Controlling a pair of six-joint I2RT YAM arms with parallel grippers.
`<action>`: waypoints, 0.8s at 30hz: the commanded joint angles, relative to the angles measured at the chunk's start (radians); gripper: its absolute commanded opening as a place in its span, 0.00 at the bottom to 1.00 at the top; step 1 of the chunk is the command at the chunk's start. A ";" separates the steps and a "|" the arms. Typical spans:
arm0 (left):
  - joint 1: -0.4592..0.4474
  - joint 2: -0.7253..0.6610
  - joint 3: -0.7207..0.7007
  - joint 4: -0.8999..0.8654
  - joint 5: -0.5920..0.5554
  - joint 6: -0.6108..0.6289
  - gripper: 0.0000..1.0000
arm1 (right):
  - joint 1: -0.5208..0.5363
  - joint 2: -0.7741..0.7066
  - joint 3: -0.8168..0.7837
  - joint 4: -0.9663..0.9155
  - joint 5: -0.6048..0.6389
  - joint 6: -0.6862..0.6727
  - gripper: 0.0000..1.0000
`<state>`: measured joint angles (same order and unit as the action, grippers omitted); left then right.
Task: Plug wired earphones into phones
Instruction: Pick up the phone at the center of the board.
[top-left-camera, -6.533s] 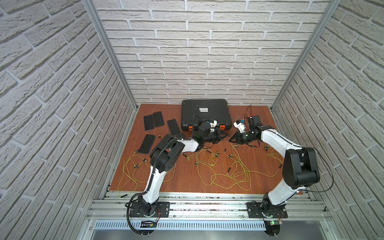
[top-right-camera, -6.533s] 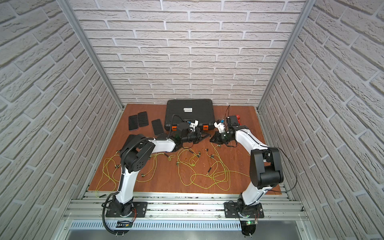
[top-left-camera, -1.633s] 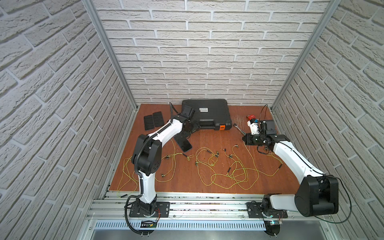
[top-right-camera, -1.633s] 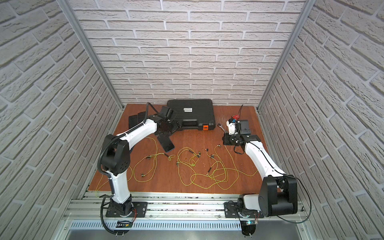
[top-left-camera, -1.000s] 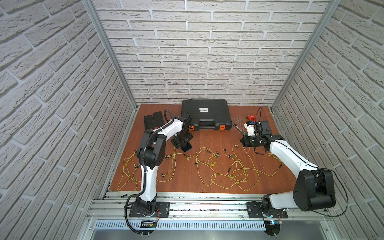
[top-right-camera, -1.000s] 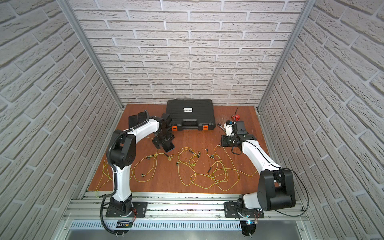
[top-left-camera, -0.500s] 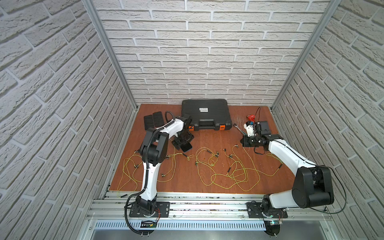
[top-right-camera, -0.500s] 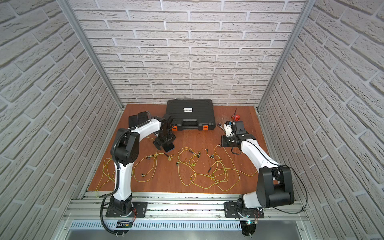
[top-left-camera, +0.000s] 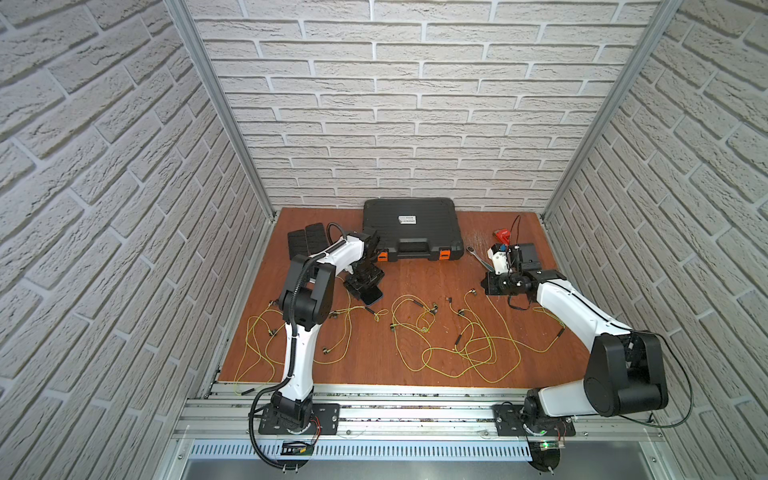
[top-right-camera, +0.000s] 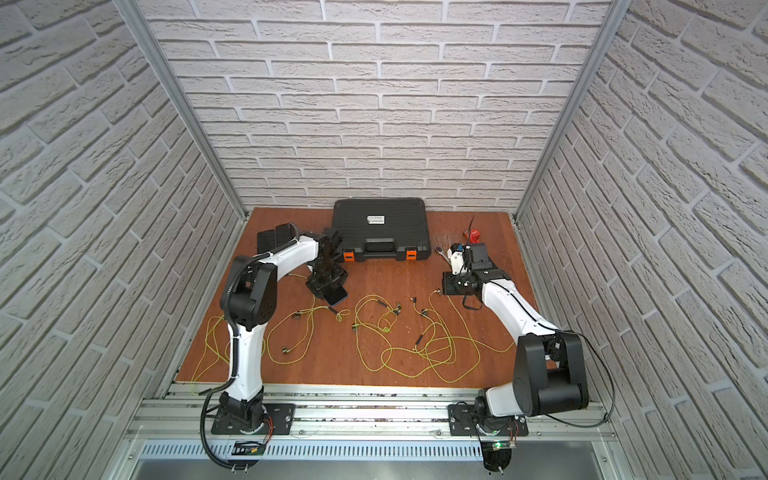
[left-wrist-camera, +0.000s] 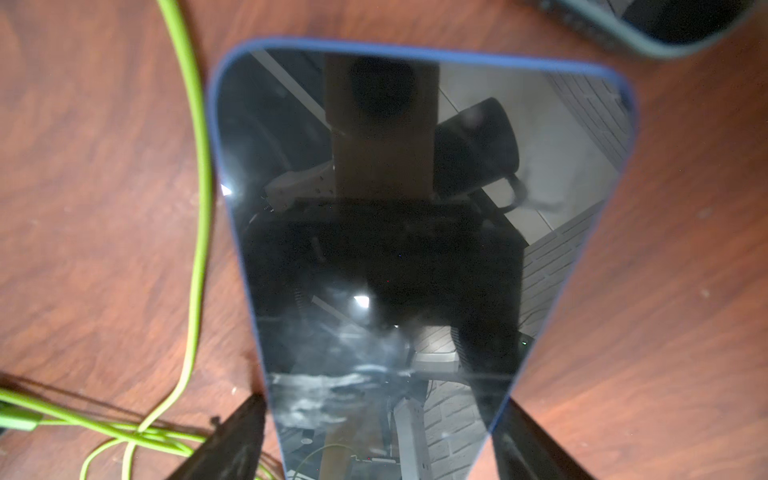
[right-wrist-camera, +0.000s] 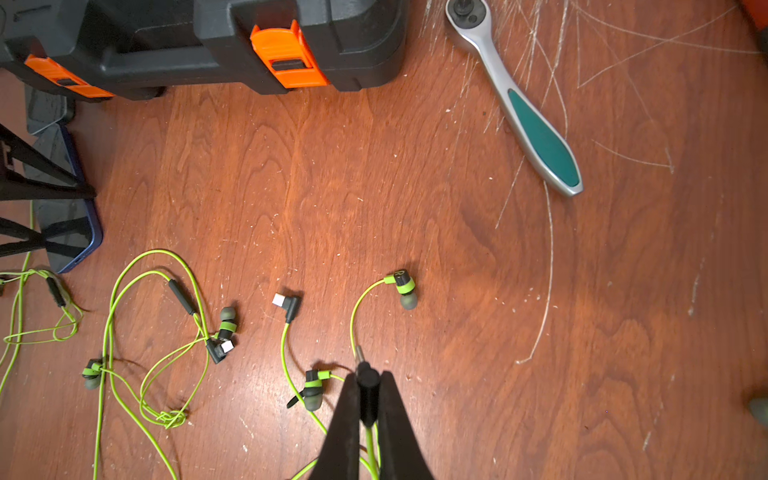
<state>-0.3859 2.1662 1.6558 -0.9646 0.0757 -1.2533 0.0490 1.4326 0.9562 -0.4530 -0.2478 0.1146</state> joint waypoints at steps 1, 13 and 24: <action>0.001 0.030 -0.068 0.077 0.027 -0.021 0.75 | 0.005 -0.034 -0.014 0.004 -0.050 -0.026 0.06; -0.015 -0.256 -0.213 0.315 0.028 -0.013 0.66 | 0.012 -0.047 0.035 -0.040 -0.209 -0.034 0.06; -0.083 -0.444 -0.384 0.675 0.136 -0.251 0.42 | 0.081 -0.097 -0.007 0.156 -0.342 0.077 0.06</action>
<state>-0.4561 1.7561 1.2930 -0.4606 0.1345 -1.4200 0.0940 1.3537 0.9596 -0.3946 -0.5442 0.1440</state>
